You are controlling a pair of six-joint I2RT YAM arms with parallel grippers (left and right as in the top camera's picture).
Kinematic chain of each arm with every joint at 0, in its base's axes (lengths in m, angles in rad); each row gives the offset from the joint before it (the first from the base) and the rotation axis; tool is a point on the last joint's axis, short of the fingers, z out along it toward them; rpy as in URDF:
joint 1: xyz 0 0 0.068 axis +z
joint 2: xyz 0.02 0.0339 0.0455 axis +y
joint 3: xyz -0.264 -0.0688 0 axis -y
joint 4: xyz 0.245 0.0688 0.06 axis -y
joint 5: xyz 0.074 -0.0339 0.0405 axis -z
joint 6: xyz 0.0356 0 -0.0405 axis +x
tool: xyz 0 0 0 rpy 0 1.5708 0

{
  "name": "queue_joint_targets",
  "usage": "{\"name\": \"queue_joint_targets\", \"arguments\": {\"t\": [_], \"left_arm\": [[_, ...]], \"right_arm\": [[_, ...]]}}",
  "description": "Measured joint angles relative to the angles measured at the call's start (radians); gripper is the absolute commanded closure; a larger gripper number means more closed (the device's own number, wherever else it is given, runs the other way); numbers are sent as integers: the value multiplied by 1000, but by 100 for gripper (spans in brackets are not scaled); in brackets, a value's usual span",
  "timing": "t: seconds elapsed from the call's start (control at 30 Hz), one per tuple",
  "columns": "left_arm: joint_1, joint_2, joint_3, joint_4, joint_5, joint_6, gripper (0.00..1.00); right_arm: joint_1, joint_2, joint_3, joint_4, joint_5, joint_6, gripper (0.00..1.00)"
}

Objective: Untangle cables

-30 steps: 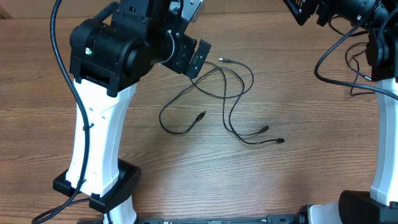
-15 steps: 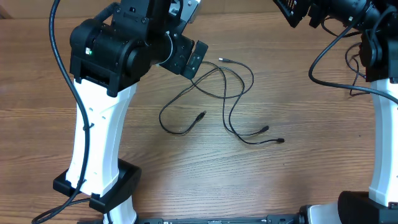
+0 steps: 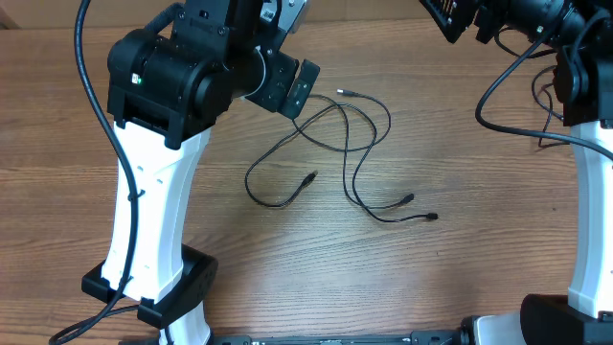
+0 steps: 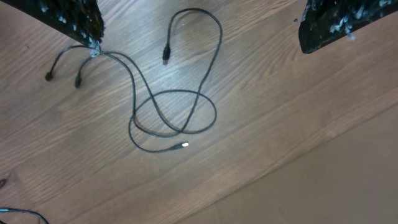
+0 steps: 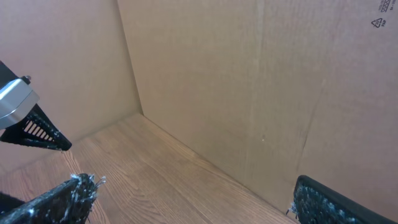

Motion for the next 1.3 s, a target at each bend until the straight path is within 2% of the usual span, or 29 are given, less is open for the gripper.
{"name": "queue_joint_targets", "arguments": {"t": [0.27, 0.5, 0.73, 0.97, 1.3], "left_arm": [[0, 0, 0, 12, -72, -22, 0], [0, 0, 0, 13, -196, -23, 0], [0, 0, 0, 7, -327, -23, 0], [0, 0, 0, 4, -364, -23, 0], [0, 0, 0, 4, -376, -23, 0]], "right_arm": [[31, 18, 0, 2, 2, 0, 0], [156, 79, 0, 29, 8, -32, 0], [232, 133, 0, 30, 96, -48, 0], [251, 192, -21, -42, 164, -48, 0], [287, 327, -126, -115, 134, 11, 3]]}}
